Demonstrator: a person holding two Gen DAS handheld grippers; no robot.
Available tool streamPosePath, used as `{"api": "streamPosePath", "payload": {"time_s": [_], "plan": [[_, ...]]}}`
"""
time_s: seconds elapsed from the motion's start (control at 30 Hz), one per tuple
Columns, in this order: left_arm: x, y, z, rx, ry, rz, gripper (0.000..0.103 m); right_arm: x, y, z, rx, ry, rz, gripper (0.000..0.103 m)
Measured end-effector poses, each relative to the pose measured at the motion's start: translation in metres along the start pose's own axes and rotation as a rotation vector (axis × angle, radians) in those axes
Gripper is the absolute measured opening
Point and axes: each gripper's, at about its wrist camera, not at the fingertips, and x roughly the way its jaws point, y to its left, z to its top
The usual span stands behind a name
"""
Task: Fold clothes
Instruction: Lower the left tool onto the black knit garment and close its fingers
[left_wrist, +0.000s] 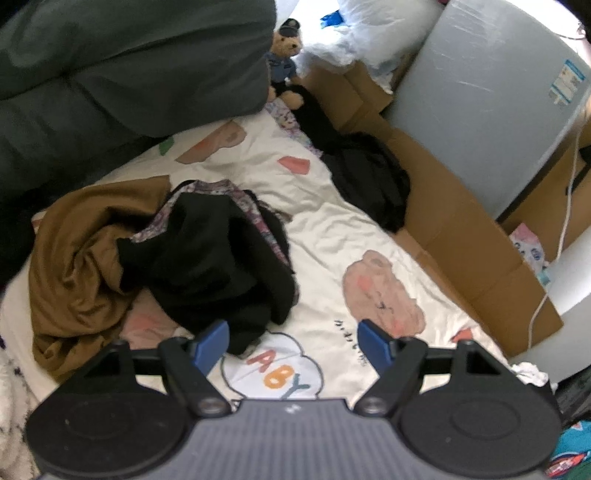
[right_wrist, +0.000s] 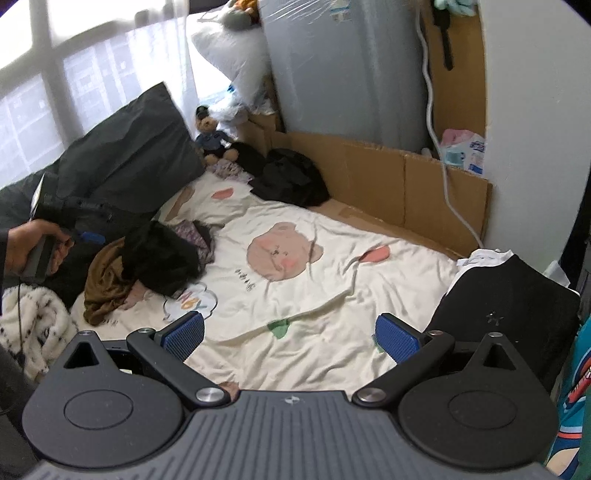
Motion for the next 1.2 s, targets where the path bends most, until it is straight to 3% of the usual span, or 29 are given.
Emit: {"api": "streamPosePath", "payload": {"time_s": [0.17,0.37,0.53,0.83,1.0,1.2], "plan": [[0.012,0.017,0.011,-0.023,0.005,0.055,0.079,0.003,-0.023,0.004,0.097,0.002,-0.050,0.102],[0.027,0.022,0.046,0.126,-0.010,0.098,0.079,0.006,-0.031,0.002,0.113,-0.006,-0.080,0.102],[0.047,0.043,0.067,0.065,0.004,0.122,0.079,0.007,-0.028,0.001,0.076,-0.014,-0.084,0.102],[0.071,0.044,0.085,0.080,0.025,0.144,0.079,0.010,-0.028,0.001,0.052,-0.029,-0.110,0.102],[0.065,0.035,0.092,0.134,0.008,0.147,0.081,0.005,-0.030,0.004,0.073,-0.071,-0.115,0.102],[0.053,0.043,0.096,0.069,0.026,0.174,0.081,0.003,-0.022,0.004,0.049,-0.061,-0.103,0.102]]}}
